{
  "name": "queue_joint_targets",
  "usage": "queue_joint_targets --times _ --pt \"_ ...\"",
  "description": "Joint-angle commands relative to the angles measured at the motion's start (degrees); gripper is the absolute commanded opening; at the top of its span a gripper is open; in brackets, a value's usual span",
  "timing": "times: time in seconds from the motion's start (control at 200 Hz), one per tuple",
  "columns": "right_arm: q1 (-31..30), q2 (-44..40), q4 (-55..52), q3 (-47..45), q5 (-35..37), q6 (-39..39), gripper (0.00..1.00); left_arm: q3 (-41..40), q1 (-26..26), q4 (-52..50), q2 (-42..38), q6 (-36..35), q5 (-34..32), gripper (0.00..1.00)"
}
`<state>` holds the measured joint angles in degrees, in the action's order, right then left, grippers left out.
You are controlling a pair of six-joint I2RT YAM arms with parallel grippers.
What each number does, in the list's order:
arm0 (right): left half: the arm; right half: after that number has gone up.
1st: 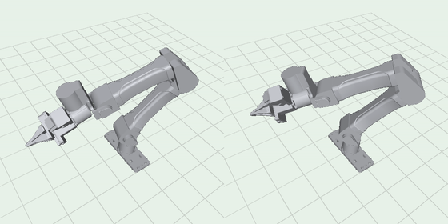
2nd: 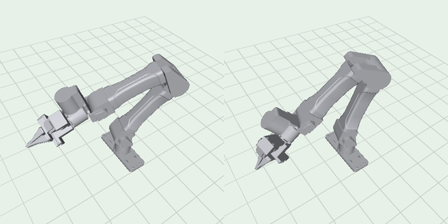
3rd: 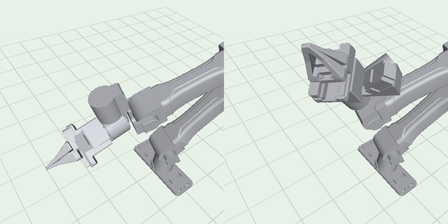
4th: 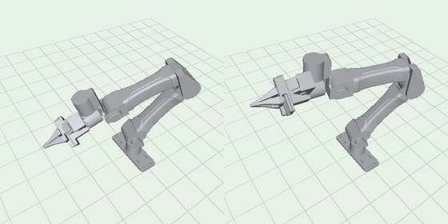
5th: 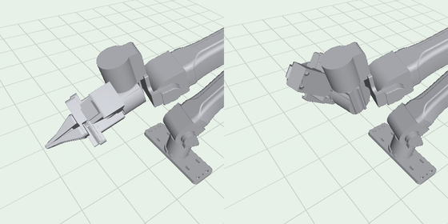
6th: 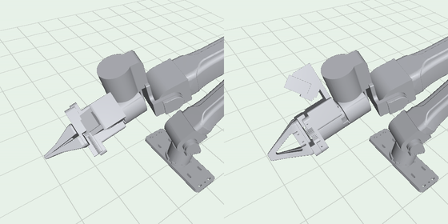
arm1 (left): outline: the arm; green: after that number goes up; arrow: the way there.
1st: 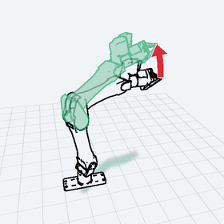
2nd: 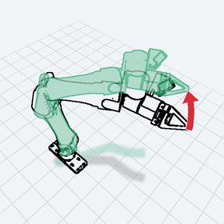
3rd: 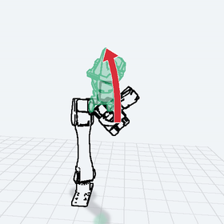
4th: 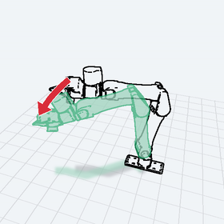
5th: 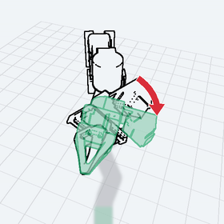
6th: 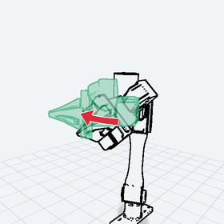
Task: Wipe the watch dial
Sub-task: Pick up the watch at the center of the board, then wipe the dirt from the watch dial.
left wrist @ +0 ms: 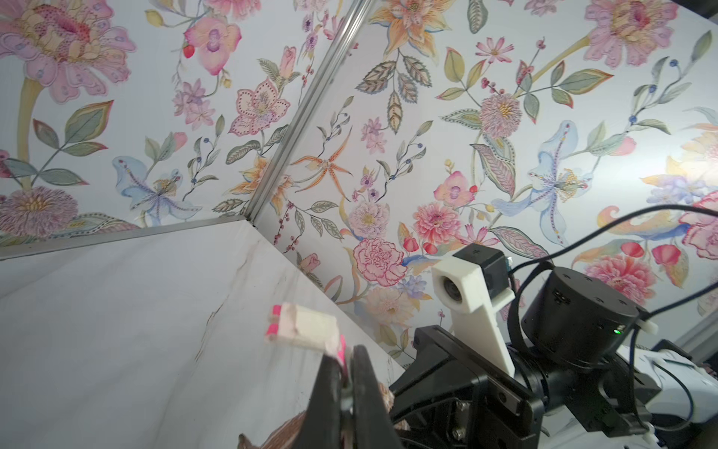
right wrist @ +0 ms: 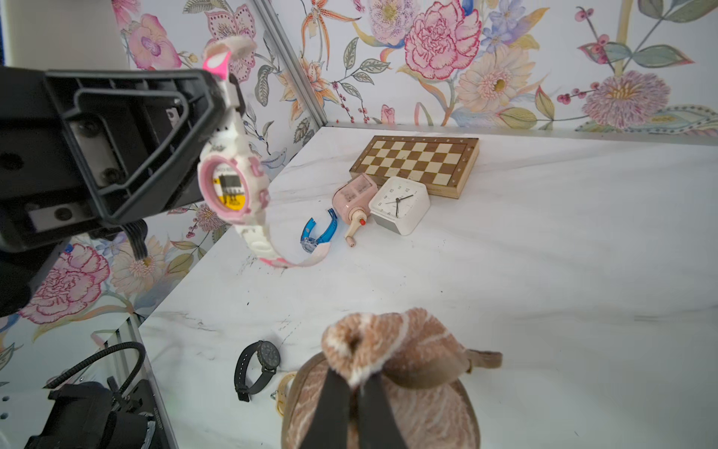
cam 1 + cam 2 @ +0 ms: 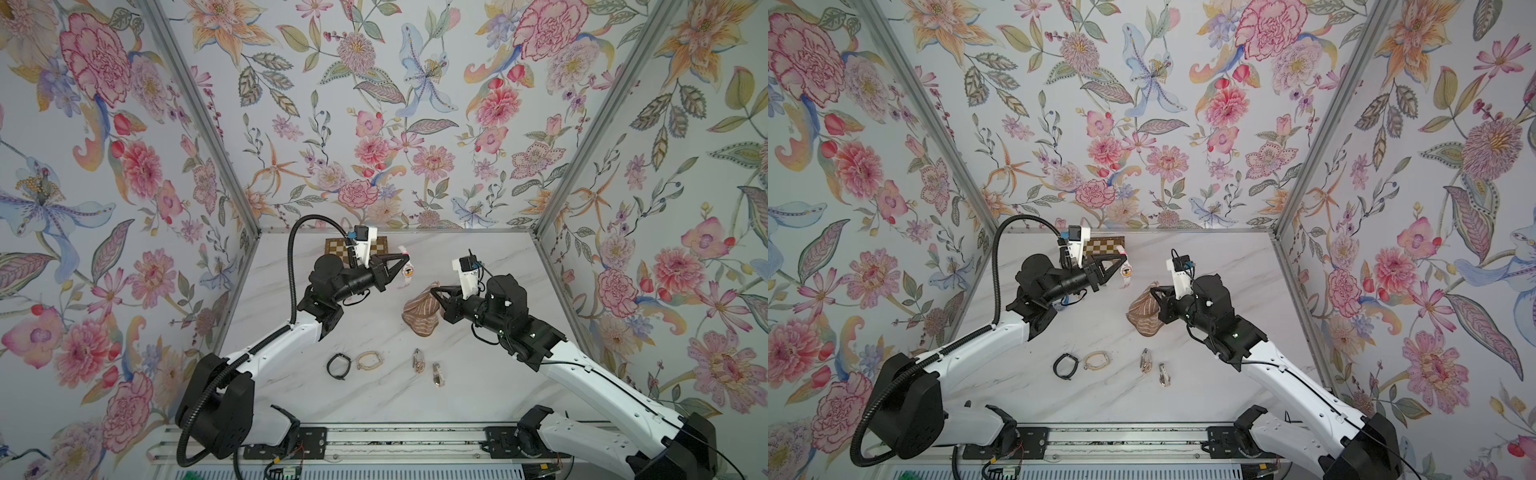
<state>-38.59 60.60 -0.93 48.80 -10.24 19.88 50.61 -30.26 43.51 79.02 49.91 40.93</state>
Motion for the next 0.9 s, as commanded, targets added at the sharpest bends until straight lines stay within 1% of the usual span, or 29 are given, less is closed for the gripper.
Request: queue_joint_targets --times 0.0,0.135,0.295,0.485,0.626,0.796,0.896 --pt "-1.9 1.2 3.3 3.0 0.2 -0.9 0.00 -3.8 0.0 9.7 -2.1 0.4 3.0 0.00" --pt "-3.8 2.6 4.8 4.9 -1.3 0.9 0.00 -5.0 -0.1 7.4 -4.1 -3.6 2.5 0.00" --pt "-4.9 4.7 5.3 6.1 -2.4 3.4 0.00 -5.2 -0.4 1.7 -6.5 -8.9 -1.9 0.00" --pt "-6.1 6.6 5.8 7.3 -2.1 4.1 0.00 -5.2 -1.2 -4.0 -8.0 -12.7 -5.4 0.00" --pt "-7.4 8.3 6.0 8.4 -1.7 4.0 0.00 -4.1 -1.6 -10.8 -8.7 -15.4 -8.9 0.00" --pt "-8.4 10.1 6.7 9.9 -1.5 4.0 0.00 -4.4 -2.0 -12.3 -9.7 -15.5 -10.2 0.00" --pt "-8.5 11.1 7.3 10.2 -1.2 3.9 0.00 -4.0 -2.0 -13.0 -9.6 -14.8 -9.2 0.00"
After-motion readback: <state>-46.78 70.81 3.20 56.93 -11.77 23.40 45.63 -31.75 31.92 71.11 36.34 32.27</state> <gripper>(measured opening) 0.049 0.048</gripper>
